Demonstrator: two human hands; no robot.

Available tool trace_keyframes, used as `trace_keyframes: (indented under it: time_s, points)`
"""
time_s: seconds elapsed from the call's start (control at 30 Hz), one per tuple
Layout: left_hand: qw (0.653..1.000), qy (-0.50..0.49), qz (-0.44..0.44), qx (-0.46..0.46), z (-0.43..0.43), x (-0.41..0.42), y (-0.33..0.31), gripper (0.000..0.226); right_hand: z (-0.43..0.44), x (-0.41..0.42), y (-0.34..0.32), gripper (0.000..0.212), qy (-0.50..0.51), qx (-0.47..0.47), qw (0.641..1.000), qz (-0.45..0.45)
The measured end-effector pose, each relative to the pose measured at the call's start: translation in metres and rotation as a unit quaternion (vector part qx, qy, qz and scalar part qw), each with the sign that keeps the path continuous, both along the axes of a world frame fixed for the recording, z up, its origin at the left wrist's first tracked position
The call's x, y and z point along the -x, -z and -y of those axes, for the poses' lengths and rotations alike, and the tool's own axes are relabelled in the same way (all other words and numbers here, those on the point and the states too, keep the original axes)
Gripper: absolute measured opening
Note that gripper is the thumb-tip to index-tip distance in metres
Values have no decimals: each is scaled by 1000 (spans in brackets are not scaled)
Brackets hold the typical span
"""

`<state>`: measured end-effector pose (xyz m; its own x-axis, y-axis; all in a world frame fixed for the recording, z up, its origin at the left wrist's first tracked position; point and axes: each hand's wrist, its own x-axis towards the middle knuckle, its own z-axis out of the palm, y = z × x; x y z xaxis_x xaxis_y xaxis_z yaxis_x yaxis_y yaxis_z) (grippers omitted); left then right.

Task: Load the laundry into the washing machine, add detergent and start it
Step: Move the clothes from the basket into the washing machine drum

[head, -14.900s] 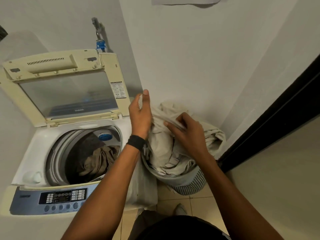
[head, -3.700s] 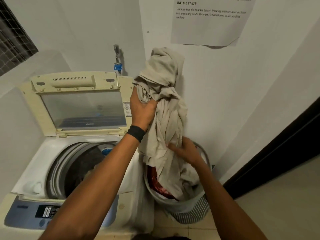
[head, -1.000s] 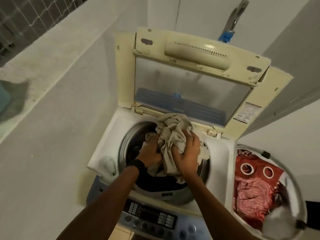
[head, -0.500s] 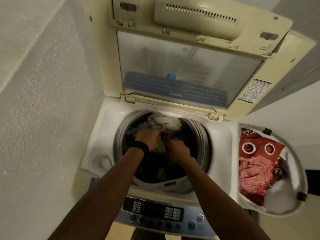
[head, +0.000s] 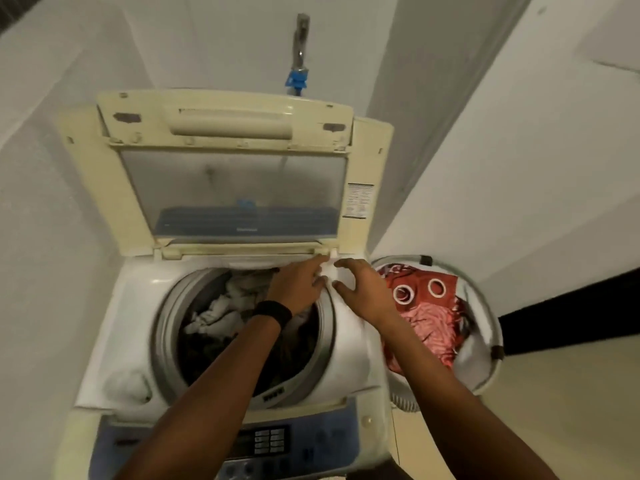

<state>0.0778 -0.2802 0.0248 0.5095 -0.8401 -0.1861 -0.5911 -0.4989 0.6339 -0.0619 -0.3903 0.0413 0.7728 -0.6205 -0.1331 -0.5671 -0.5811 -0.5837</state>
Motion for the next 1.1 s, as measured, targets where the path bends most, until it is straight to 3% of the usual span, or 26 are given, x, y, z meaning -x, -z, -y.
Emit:
trace_keyframes:
  time_s: [0.27, 0.47, 0.57, 0.67, 0.73, 0.9, 1.0, 1.1]
  points:
    - [999, 41, 0, 1, 94, 89, -16, 40, 96, 90, 11, 33, 90, -12, 996, 27]
    - [996, 75, -5, -39, 158, 141, 4, 39, 173, 143, 66, 31, 160, -65, 984, -43]
    - [995, 80, -17, -64, 183, 159, 19, 39, 207, 166, 109, 38, 203, -93, 972, -70]
    - [995, 73, -12, -73, 196, 171, 29, 34, 227, 182, 173, 64, 236, -146, 957, -81]
    - [995, 65, -7, -70, 200, 176, 34, 29, 226, 182, 183, 77, 278, -180, 942, -53]
    - [996, 45, -30, -77, 200, 176, 44, 30, 223, 175, 165, 79, 362, -216, 907, 21]
    - [995, 37, -52, -78, 201, 175, 44, 31, 224, 176, 163, 70, 383, -231, 893, 42]
    - [992, 18, -95, -83, 205, 174, 43, 30, 223, 179, 147, 37, 364, -215, 905, 42]
